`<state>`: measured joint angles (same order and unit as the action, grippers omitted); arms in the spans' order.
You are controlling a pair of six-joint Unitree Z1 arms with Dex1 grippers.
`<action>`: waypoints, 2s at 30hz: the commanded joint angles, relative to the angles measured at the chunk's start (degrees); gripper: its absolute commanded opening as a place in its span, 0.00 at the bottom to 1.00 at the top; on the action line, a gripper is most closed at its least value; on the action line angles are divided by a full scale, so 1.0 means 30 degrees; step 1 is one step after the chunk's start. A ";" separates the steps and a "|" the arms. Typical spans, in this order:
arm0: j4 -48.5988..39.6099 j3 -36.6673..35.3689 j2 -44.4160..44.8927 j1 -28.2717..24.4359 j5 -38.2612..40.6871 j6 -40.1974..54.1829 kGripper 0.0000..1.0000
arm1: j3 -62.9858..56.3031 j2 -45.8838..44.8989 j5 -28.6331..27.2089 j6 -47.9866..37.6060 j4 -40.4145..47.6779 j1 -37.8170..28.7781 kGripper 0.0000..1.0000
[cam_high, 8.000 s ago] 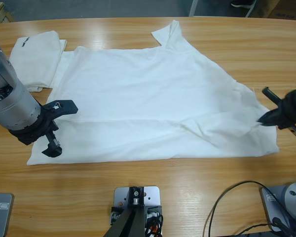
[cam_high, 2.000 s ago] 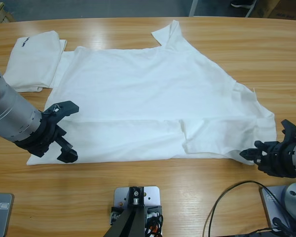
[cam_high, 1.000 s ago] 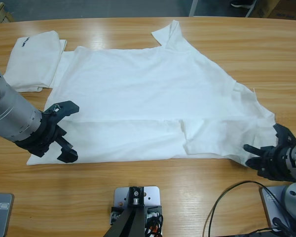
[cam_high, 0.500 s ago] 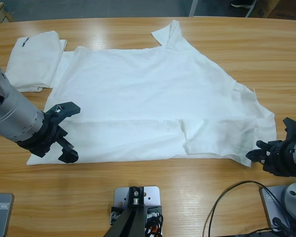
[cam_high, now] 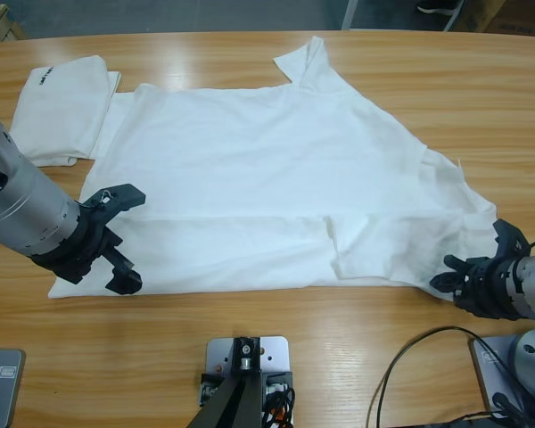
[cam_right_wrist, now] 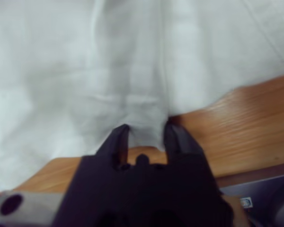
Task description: Fold clothes
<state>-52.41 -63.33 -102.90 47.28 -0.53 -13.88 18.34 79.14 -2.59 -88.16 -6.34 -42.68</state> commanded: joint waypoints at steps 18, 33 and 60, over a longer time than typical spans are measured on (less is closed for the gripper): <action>0.0184 0.0337 -0.1078 0.0114 0.0177 0.0320 0.99 | 0.4769 -0.0294 -0.0835 0.3194 -0.6865 0.1067 0.00; 0.0154 0.0308 -0.1119 0.0097 0.0177 0.0350 0.98 | 0.2747 0.1300 -0.1227 0.3282 -0.4832 0.1219 0.00; -0.0109 0.2757 0.3276 -0.8235 0.3938 -1.0795 0.91 | 0.7564 -0.1530 0.0378 0.8672 -1.0017 0.9539 1.00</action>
<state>-52.57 -62.79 -95.67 28.23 2.42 -31.99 51.48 77.99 -7.88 -50.74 -41.21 -18.43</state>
